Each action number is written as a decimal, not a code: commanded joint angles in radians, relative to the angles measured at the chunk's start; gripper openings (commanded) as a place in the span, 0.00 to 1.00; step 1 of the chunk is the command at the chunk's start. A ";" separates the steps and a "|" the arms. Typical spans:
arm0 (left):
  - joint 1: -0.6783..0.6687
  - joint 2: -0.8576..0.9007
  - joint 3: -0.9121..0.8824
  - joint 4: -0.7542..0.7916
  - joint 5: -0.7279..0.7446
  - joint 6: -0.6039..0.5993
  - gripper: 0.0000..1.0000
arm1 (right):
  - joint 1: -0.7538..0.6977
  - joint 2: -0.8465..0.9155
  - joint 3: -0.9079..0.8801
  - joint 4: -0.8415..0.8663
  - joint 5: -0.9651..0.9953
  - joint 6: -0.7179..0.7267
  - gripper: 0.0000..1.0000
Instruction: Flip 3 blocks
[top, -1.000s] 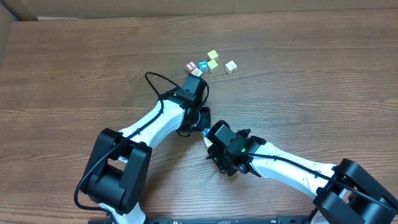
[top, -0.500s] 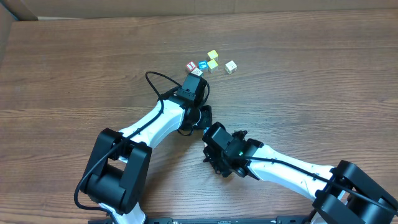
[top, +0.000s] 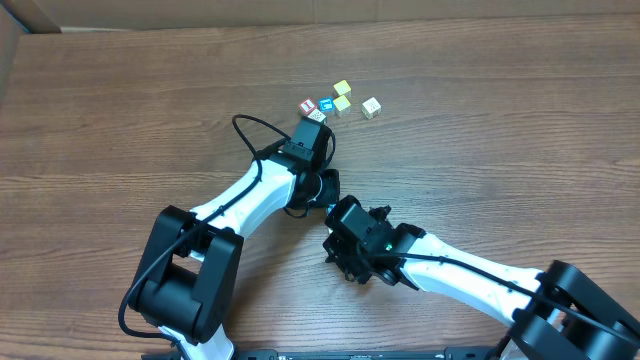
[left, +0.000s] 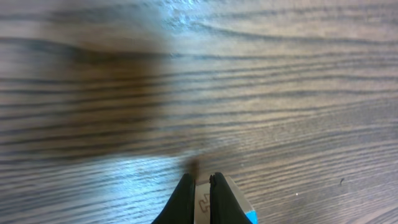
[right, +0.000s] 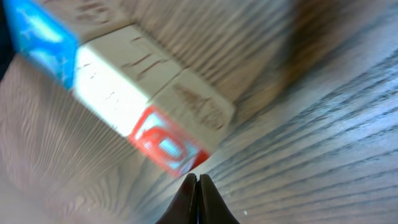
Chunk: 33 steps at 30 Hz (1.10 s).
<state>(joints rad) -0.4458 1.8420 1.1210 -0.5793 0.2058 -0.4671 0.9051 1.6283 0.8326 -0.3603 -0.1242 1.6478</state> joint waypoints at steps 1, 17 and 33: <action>0.035 -0.019 0.066 -0.023 -0.017 0.019 0.04 | -0.005 -0.092 0.062 -0.024 0.020 -0.194 0.04; 0.069 -0.016 0.171 -0.407 -0.105 0.019 0.04 | -0.414 -0.112 0.255 -0.428 -0.080 -0.928 0.04; 0.066 -0.016 0.148 -0.397 -0.031 0.038 0.04 | -0.323 0.085 0.226 -0.222 -0.079 -1.025 0.04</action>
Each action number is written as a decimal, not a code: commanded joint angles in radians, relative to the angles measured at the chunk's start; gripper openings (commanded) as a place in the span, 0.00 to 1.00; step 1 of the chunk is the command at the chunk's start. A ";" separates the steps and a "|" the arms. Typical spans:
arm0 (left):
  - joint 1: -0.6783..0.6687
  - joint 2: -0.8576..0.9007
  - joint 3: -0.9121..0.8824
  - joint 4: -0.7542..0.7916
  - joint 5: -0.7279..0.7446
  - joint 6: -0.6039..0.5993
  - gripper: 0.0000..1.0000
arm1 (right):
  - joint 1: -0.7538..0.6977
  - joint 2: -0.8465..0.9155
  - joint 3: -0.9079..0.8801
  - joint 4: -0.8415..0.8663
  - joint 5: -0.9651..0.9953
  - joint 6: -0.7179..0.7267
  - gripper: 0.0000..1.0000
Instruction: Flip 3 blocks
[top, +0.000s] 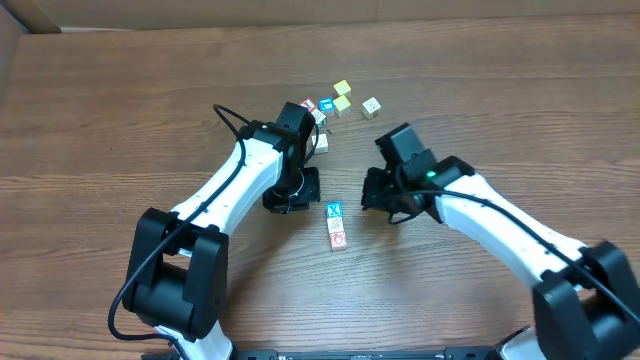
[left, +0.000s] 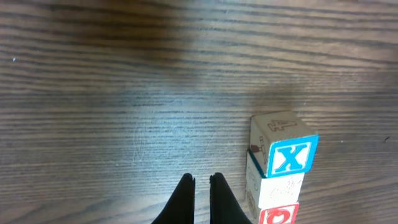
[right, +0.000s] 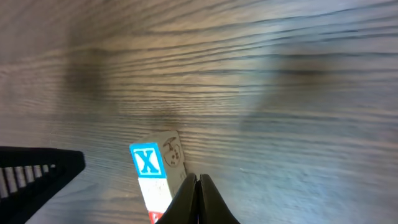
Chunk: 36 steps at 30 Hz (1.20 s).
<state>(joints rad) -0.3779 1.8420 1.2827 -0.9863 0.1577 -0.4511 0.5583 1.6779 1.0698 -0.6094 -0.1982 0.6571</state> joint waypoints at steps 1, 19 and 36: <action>-0.003 -0.016 -0.022 0.020 0.020 0.022 0.04 | 0.032 0.050 -0.011 0.042 -0.005 -0.034 0.04; -0.005 -0.016 -0.169 0.220 0.027 0.001 0.04 | 0.069 0.116 -0.024 0.140 0.003 -0.033 0.04; -0.005 -0.016 -0.179 0.246 0.082 -0.008 0.04 | 0.103 0.118 -0.024 0.146 0.122 -0.033 0.04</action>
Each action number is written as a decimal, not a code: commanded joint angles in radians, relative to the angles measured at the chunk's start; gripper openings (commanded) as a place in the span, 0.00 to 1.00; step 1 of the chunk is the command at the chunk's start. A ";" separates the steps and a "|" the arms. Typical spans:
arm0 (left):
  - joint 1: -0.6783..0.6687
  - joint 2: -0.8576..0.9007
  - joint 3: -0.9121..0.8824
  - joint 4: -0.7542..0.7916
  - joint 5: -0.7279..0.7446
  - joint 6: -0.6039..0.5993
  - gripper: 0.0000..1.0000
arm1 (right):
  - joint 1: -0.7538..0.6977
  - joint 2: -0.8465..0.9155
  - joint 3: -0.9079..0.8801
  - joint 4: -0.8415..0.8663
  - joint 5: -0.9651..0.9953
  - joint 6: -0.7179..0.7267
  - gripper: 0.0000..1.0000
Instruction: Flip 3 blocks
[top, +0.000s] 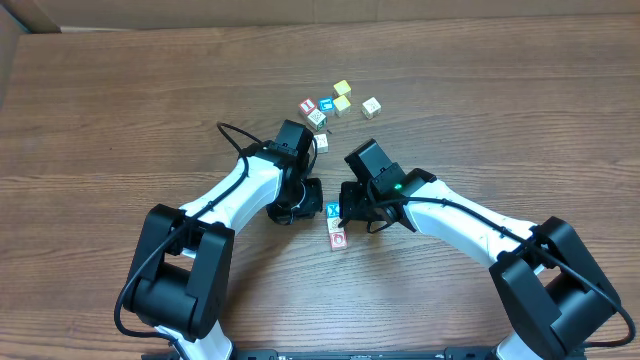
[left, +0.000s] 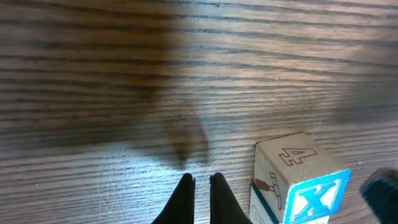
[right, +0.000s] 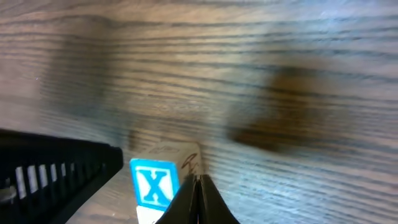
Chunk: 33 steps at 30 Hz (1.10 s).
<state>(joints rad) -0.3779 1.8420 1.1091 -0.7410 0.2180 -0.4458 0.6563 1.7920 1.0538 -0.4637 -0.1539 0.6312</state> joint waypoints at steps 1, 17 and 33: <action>-0.005 -0.016 -0.005 -0.002 0.027 -0.008 0.04 | 0.002 0.004 -0.008 0.000 0.101 -0.007 0.04; -0.005 -0.016 -0.029 0.009 0.068 0.027 0.04 | -0.032 0.004 -0.008 -0.012 0.145 -0.008 0.04; -0.005 -0.016 -0.029 0.025 0.198 0.027 0.04 | -0.032 0.004 -0.008 -0.024 0.145 -0.008 0.04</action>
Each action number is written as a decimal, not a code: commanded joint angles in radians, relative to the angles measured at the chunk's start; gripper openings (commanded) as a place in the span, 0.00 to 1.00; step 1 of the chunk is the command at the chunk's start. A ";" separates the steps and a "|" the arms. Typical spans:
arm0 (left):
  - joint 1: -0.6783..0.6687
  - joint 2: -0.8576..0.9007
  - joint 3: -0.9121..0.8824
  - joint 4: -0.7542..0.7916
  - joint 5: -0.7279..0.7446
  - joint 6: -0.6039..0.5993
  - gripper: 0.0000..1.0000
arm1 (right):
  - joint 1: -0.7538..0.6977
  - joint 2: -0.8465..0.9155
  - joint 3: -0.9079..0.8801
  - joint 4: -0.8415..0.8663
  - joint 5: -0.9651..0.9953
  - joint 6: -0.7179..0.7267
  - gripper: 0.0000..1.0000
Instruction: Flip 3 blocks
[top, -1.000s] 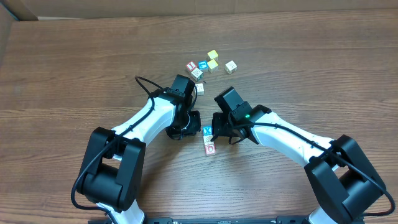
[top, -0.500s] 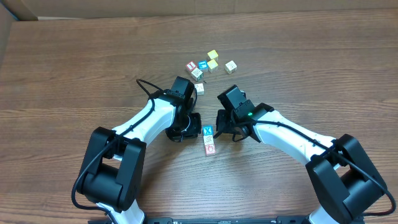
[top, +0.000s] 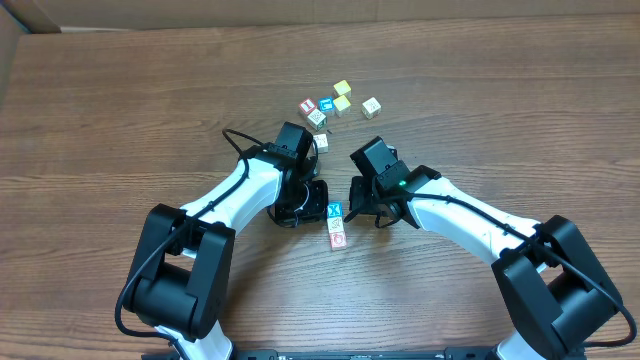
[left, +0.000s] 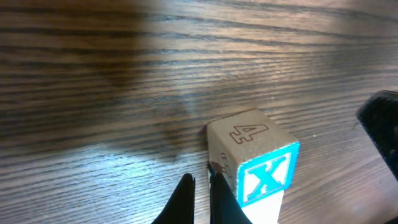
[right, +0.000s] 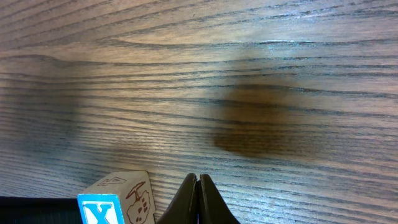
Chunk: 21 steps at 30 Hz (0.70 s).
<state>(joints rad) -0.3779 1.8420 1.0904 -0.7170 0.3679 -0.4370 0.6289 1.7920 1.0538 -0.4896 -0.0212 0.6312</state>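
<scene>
A row of three blocks lies on the table in the overhead view: a blue X block (top: 335, 211) at the far end, a white one in the middle and a red one (top: 338, 240) nearest. My left gripper (top: 320, 207) is low on the row's left. It is shut on nothing (left: 201, 185), and its right finger rests by the X block (left: 252, 158), whose top shows a 4. My right gripper (top: 353, 208) is on the row's right, shut and empty (right: 198, 182), with the X block (right: 118, 198) a little to its left.
Several loose blocks (top: 340, 103), red, blue, yellow and plain, lie in a cluster behind the arms. The left arm's black cable (top: 240, 140) loops over the table. The right arm's black body (left: 380, 118) shows at the edge of the left wrist view.
My left gripper has come closer to the X block, and its finger now lies along the block's left side. My right gripper has shifted slightly to the right, away from the block. Both stay shut.
At first both shut grippers were down at the row, the right arm reaching in from the near side. Then they stood well apart with the row lying bare between them. After that both closed in on the X block, where they are now.
</scene>
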 joint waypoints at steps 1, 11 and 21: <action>-0.005 -0.016 -0.010 0.002 0.062 0.019 0.04 | -0.005 0.004 -0.008 0.002 0.013 -0.008 0.04; -0.005 -0.016 -0.010 -0.003 0.037 0.019 0.04 | -0.005 0.004 -0.008 -0.005 0.013 -0.008 0.04; -0.001 -0.016 -0.010 0.082 -0.117 0.001 0.04 | -0.005 0.004 -0.008 0.045 -0.041 -0.008 0.04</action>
<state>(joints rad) -0.3779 1.8420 1.0866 -0.6746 0.3122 -0.4374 0.6289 1.7920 1.0534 -0.4606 -0.0486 0.6312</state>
